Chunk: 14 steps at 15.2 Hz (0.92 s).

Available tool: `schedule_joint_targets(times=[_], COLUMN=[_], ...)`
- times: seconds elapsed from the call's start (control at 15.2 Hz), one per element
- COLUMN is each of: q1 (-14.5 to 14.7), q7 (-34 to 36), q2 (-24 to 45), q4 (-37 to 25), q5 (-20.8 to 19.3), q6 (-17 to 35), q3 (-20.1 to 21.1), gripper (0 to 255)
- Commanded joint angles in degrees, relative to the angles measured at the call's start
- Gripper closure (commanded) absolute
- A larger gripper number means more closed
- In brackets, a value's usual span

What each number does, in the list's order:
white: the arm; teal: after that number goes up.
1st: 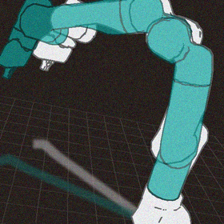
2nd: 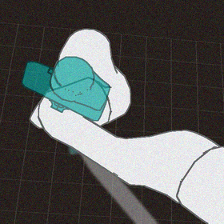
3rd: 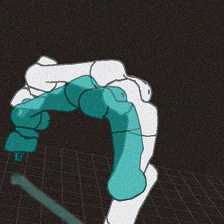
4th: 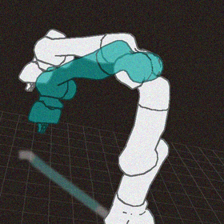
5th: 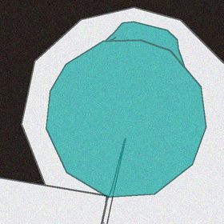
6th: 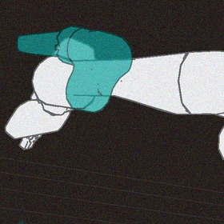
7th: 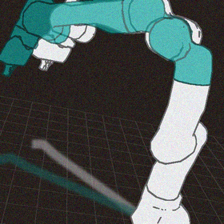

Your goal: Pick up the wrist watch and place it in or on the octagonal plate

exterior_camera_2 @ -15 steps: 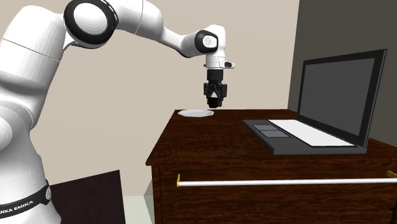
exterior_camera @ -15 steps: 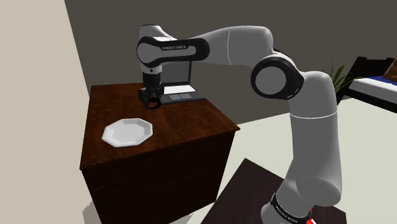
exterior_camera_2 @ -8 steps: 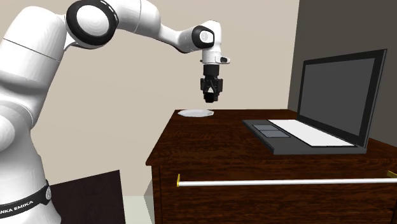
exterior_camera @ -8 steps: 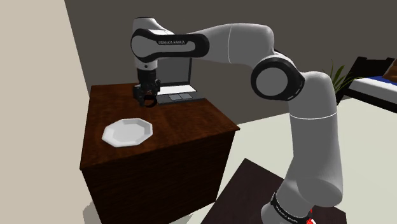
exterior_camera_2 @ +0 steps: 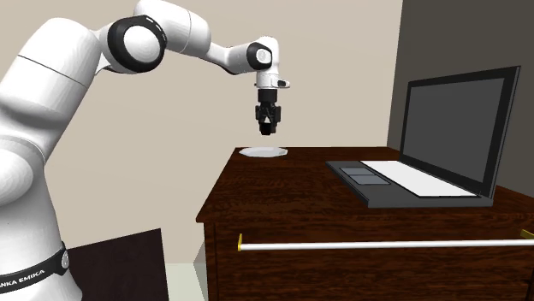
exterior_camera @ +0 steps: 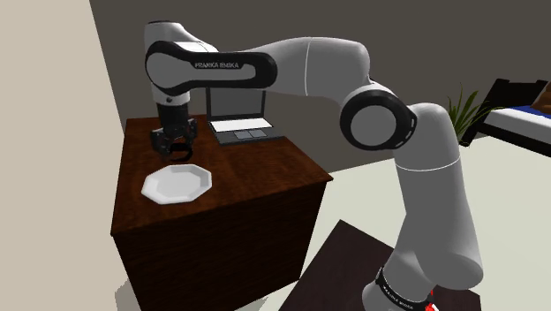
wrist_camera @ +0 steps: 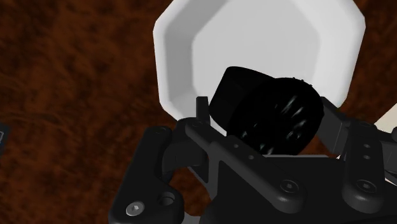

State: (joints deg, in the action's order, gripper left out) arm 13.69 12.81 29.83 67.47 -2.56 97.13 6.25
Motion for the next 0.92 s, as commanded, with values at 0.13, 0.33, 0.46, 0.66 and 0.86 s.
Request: schedule_joint_targets(times=[0.13, 0.33, 0.46, 0.66, 0.86], q1=[1.1, 1.0, 0.9, 0.9, 0.9], q7=[1.5, 1.5, 1.6, 1.6, 1.6], q2=[0.4, 0.3, 0.3, 0.4, 0.6], q4=[1.9, 4.3, 5.8, 7.9, 8.9], q5=[-0.2, -0.2, -0.2, -0.2, -0.3], q6=[2.2, 4.6, 6.1, 8.3, 9.5], q3=[0.3, 0.3, 0.3, 0.2, 0.2], gripper=[255, 255, 255, 255, 255])
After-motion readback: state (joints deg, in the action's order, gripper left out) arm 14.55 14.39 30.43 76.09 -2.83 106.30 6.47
